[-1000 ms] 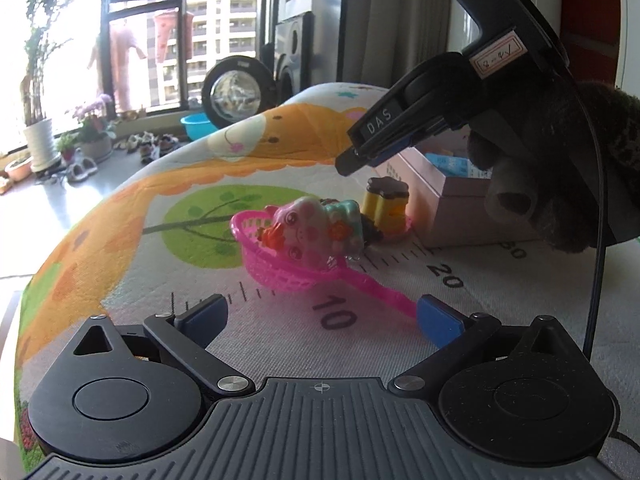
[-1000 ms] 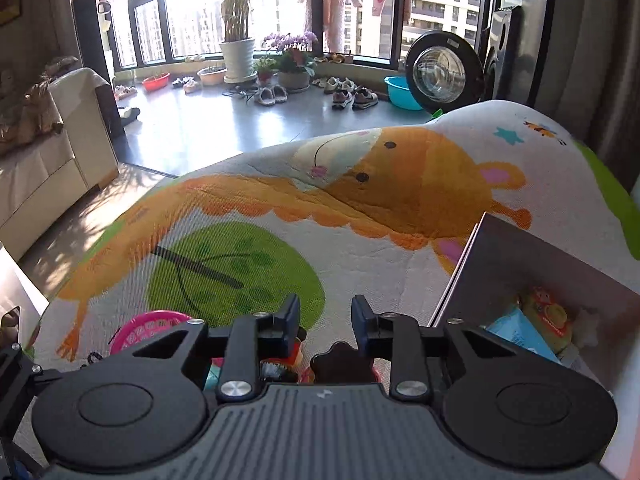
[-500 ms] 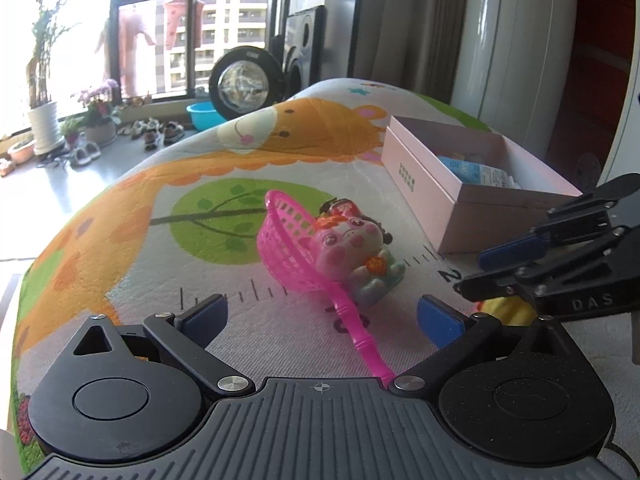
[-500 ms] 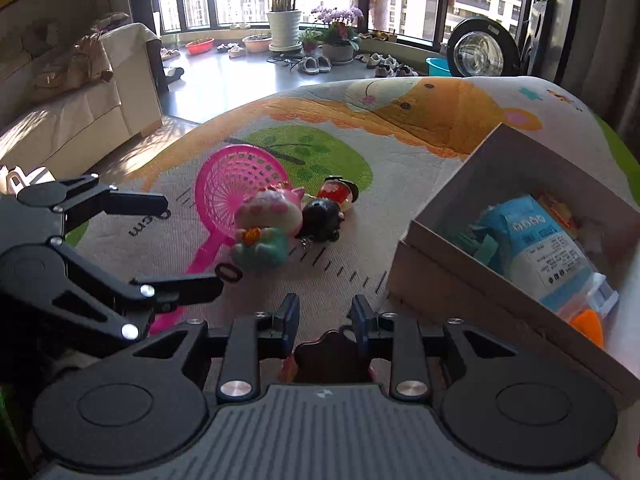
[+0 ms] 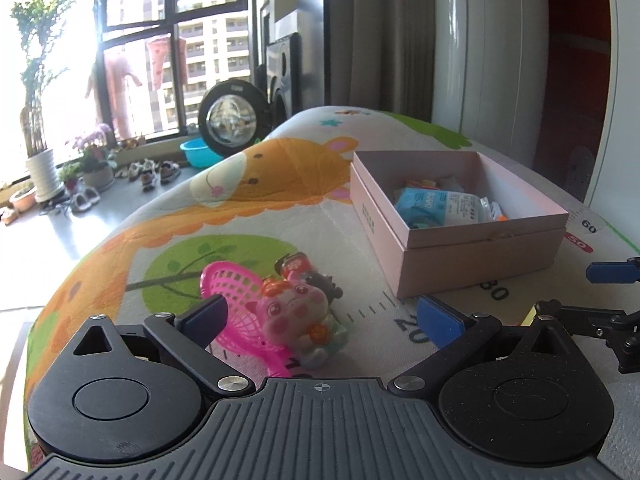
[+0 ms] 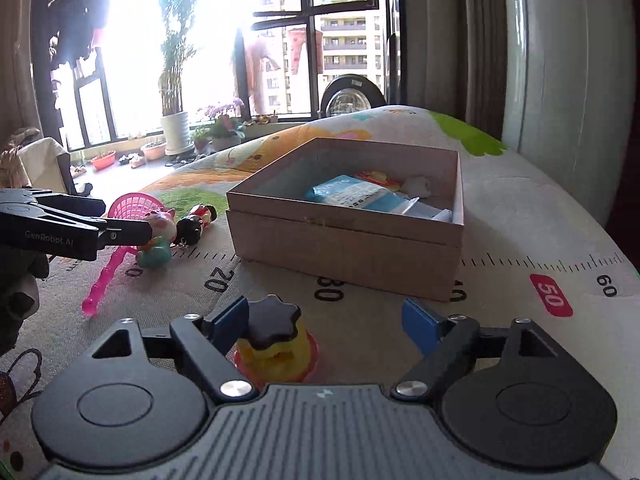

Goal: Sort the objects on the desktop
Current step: 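Grasp the yellow stamp toy with black star lid with the right tool, then grasp the pink pig figurine with the left tool while the right holds the stamp toy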

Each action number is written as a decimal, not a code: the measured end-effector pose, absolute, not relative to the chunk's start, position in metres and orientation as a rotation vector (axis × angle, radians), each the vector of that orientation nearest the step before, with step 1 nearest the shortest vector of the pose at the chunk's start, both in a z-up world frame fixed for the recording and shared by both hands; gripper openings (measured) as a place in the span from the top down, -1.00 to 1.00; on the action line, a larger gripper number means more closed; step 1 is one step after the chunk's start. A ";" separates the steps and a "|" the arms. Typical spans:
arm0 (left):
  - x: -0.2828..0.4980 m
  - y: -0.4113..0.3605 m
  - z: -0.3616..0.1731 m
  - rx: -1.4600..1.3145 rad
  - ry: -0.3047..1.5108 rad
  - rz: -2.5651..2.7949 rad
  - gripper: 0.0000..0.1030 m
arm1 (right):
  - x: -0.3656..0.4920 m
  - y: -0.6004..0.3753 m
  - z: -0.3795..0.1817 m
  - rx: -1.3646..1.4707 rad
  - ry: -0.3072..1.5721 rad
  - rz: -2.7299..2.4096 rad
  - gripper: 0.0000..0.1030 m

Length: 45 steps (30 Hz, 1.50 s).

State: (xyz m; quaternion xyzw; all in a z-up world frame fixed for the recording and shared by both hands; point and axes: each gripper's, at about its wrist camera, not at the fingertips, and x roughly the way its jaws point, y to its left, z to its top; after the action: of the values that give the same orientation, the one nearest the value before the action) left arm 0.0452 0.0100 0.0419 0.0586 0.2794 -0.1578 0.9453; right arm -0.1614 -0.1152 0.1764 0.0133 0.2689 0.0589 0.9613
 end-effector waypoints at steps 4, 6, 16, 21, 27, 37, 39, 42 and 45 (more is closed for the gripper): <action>0.059 0.001 0.031 0.143 0.613 -0.317 -1.00 | -0.170 -0.119 0.172 0.080 0.522 0.142 -0.80; 0.068 -0.001 0.024 0.159 0.633 -0.290 -1.00 | -0.175 -0.112 0.171 0.069 0.505 0.173 -0.92; 0.099 0.003 0.005 0.182 0.719 -0.188 -0.19 | -0.161 -0.091 0.156 0.043 0.704 0.266 -1.00; 0.082 0.000 0.015 0.200 0.672 -0.236 0.04 | -0.159 -0.095 0.150 0.090 0.727 0.264 -1.00; 0.026 -0.017 0.032 0.253 0.612 -0.492 0.04 | -0.160 -0.095 0.151 0.078 0.742 0.278 -1.00; -0.022 -0.026 0.005 0.363 0.686 -0.602 -0.43 | -0.160 -0.090 0.169 -0.046 0.675 0.245 -0.84; -0.019 -0.027 0.006 0.332 0.703 -0.592 -0.52 | -0.152 -0.084 0.168 -0.084 0.677 0.231 -0.73; -0.014 -0.032 0.008 0.305 0.708 -0.567 -0.53 | -0.140 -0.079 0.167 -0.080 0.686 0.236 -0.41; -0.014 -0.038 0.009 0.317 0.689 -0.548 -0.35 | -0.133 -0.079 0.166 -0.069 0.718 0.247 0.10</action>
State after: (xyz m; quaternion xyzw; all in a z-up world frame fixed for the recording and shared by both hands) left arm -0.0144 -0.0377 0.0093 0.1526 0.3321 -0.2643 0.8925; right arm -0.1327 -0.0789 0.1662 -0.0335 0.3504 0.1206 0.9282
